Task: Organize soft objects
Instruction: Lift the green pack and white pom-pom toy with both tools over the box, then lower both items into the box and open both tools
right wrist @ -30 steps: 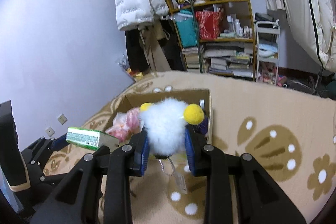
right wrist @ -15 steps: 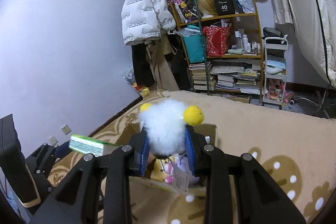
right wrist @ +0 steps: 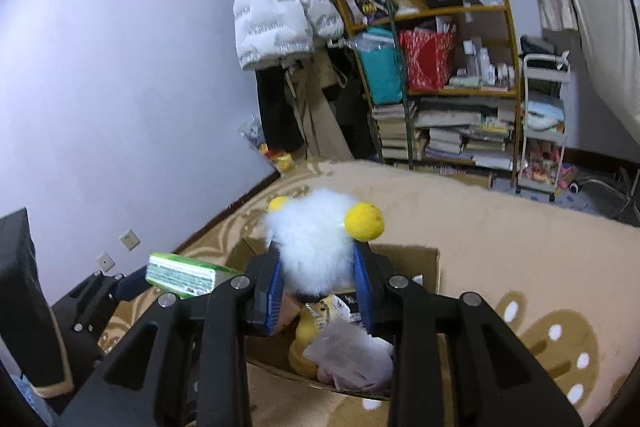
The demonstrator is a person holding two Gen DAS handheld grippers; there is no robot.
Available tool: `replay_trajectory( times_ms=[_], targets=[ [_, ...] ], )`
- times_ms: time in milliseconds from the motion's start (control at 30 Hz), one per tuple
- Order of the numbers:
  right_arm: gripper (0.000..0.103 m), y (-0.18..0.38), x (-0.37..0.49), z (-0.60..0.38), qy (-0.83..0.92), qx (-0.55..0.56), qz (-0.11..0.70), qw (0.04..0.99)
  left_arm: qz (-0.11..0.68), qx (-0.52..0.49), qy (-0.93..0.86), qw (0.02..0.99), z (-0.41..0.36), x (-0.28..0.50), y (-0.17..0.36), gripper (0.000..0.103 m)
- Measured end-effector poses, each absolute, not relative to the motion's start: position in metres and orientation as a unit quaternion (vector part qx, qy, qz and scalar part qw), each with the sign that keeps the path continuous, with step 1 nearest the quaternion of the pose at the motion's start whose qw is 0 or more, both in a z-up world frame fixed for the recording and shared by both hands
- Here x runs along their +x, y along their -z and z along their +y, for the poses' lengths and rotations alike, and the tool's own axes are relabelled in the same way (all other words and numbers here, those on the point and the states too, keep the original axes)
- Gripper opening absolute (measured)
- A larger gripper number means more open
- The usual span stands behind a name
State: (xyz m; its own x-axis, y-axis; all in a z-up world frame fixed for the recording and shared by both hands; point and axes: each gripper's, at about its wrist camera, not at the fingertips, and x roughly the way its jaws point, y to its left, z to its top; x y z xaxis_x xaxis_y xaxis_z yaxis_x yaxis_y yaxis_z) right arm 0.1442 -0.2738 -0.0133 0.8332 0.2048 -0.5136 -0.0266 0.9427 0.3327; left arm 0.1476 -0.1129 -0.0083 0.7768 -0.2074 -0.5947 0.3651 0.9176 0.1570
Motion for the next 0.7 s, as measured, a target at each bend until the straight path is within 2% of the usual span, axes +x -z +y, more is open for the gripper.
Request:
replay_trajectory(
  times_ms=[467, 500, 600, 700],
  targets=[
    [0.034, 0.049, 0.157, -0.295, -0.065, 0.217, 0.32, 0.92, 0.338, 0.12, 0.166, 0.919, -0.116, 0.165, 0.034, 0.074],
    [0.034, 0.049, 0.157, -0.295, -0.066, 0.218, 0.32, 0.919, 0.341, 0.121, 0.164, 0.918, -0.116, 0.164, 0.035, 0.075],
    [0.034, 0.049, 0.155, -0.296, -0.063, 0.219, 0.32, 0.92, 0.343, 0.132, 0.153, 0.917, -0.116, 0.164, 0.036, 0.089],
    [0.034, 0.048, 0.152, -0.293, -0.061, 0.215, 0.322, 0.92, 0.332, 0.137, 0.154, 0.92, -0.115, 0.16, 0.033, 0.089]
  ],
)
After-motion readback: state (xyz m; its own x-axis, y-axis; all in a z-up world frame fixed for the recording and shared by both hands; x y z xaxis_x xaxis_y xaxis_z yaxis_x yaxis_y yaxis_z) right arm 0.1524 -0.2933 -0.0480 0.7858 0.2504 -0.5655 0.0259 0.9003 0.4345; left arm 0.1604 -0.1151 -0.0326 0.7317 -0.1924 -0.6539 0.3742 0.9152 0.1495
